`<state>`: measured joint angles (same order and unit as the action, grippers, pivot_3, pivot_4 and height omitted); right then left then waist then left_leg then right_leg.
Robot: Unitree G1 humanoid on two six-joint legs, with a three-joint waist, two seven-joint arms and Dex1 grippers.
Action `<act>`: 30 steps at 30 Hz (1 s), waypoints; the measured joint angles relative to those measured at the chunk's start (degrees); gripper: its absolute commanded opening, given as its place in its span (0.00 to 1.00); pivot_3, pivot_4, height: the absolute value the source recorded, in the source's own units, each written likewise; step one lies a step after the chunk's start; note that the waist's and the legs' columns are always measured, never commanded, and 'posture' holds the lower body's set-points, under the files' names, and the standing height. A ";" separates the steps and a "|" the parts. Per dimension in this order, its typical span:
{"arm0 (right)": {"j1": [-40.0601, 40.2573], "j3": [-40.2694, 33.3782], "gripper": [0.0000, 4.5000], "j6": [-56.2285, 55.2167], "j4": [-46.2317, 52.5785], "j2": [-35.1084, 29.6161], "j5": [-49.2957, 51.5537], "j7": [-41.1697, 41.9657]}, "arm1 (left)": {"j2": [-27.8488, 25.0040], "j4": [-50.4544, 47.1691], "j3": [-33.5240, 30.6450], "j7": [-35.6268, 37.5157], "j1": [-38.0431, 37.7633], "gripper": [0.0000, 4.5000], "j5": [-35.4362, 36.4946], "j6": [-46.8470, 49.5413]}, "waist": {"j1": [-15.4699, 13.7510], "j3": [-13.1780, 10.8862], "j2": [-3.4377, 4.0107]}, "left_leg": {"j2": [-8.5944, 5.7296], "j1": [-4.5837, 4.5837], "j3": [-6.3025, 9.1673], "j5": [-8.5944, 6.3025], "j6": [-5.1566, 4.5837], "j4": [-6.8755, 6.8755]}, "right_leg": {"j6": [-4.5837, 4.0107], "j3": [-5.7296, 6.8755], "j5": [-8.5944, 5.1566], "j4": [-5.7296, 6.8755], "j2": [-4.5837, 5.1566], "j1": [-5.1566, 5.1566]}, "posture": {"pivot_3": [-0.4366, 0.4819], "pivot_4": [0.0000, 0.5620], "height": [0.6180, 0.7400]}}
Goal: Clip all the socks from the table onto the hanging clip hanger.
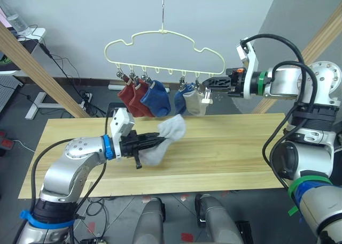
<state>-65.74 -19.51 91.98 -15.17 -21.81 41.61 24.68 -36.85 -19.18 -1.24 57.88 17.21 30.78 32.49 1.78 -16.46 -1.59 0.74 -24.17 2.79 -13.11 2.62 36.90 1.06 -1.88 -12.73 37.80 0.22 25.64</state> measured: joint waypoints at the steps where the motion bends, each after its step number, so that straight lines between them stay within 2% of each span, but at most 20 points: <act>1: -0.09 -0.05 0.00 0.00 -0.61 0.05 0.57 -0.26 | 0.43 -0.30 0.45 0.06 1.14 0.00 0.52 0.05 | 0.05 0.00 0.00 | 0.00 0.00 0.00 0.00 0.00 0.00 | 0.00 0.00 0.00 0.00 -0.01 0.00 | 0.49 0.48 1.00; 10: -0.60 -1.85 0.00 0.07 -3.45 1.63 7.20 -7.30 | 3.34 2.66 4.88 0.08 3.90 0.00 -0.58 -0.69 | 0.12 0.00 0.00 | 0.02 -0.01 -0.02 -0.01 -0.01 -0.03 | -0.10 -0.03 0.06 0.00 -0.03 0.02 | 0.47 0.49 1.00; 30: -0.18 -1.85 0.00 0.07 -4.34 1.17 21.04 -21.05 | 5.48 6.80 4.95 -1.01 6.91 0.00 -1.96 -3.25 | 0.30 -0.01 0.00 | 0.03 -0.06 -0.02 -0.01 -0.02 0.00 | -0.07 -0.03 0.04 0.02 -0.06 0.05 | 0.46 0.52 1.00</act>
<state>-65.92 -21.36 92.05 -19.50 -20.65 62.65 3.63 -31.37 -12.39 3.71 56.87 24.12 28.82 29.24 2.07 -16.46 -1.59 0.78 -24.23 2.77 -13.13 2.60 36.90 0.98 -1.91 -12.69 37.82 0.15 25.68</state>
